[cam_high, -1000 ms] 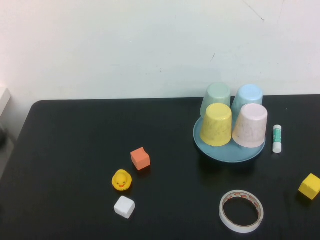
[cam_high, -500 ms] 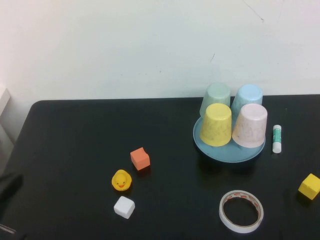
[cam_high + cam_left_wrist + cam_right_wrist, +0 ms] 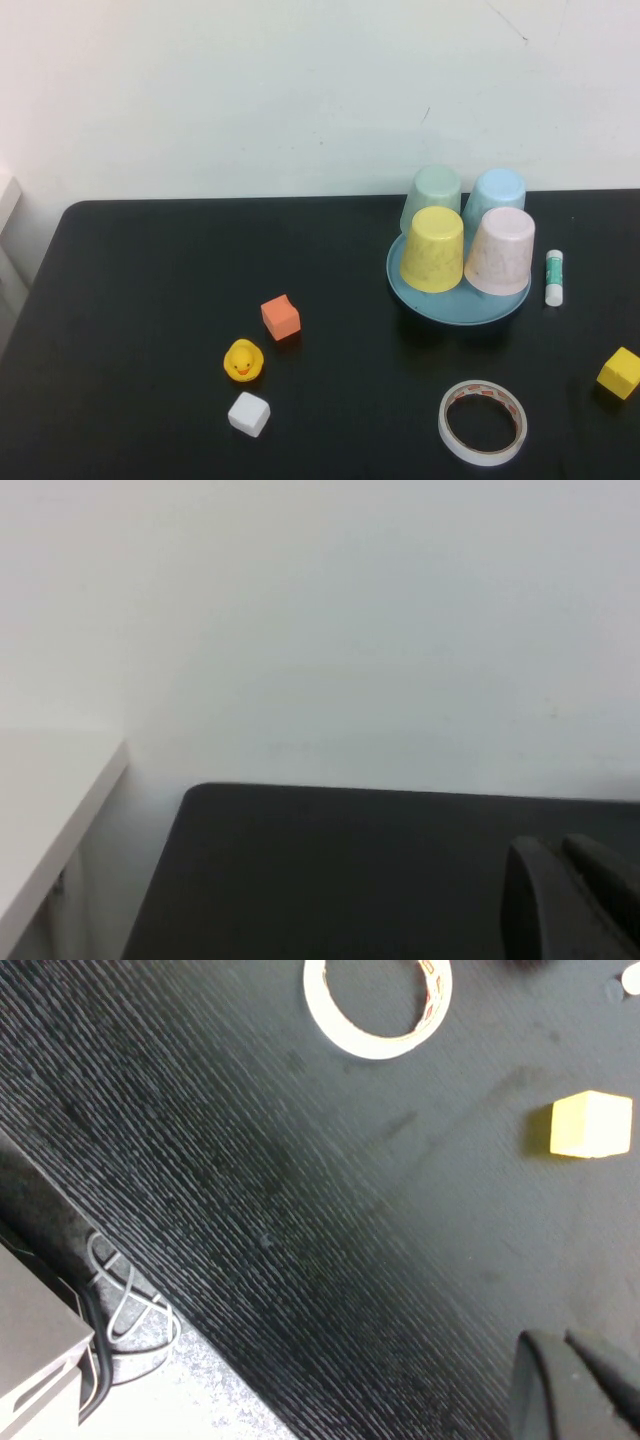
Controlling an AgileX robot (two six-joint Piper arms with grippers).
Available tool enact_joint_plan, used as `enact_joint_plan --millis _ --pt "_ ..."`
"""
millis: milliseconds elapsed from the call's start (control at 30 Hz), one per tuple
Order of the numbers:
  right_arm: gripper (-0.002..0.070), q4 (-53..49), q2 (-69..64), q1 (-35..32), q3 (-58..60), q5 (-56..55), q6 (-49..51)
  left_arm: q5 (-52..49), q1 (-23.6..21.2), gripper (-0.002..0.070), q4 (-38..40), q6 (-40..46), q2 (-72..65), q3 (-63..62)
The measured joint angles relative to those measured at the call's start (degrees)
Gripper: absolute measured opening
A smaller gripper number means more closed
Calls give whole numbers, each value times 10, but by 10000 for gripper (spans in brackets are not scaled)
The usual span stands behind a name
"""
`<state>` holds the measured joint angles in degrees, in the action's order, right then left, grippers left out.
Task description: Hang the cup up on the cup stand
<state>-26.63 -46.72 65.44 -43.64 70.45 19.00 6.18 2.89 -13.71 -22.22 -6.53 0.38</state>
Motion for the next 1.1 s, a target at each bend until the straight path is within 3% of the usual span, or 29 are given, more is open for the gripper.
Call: enact_joint_plan --millis 200,433,633,700,900,1100 --pt "-1 0 0 0 0 0 0 -89 -27 0 1 -73 64 7" --pt "-1 0 0 0 0 0 0 -187 -27 0 1 -64 70 7" --pt "-1 0 0 0 0 0 0 -200 -27 0 1 -31 72 7" --pt "-1 0 0 0 0 0 0 -201 -27 0 25 5 72 7" --pt "-1 0 0 0 0 0 0 -224 -27 0 162 222 72 7" --pt "-1 0 0 0 0 0 0 -238 -27 0 179 247 72 7"
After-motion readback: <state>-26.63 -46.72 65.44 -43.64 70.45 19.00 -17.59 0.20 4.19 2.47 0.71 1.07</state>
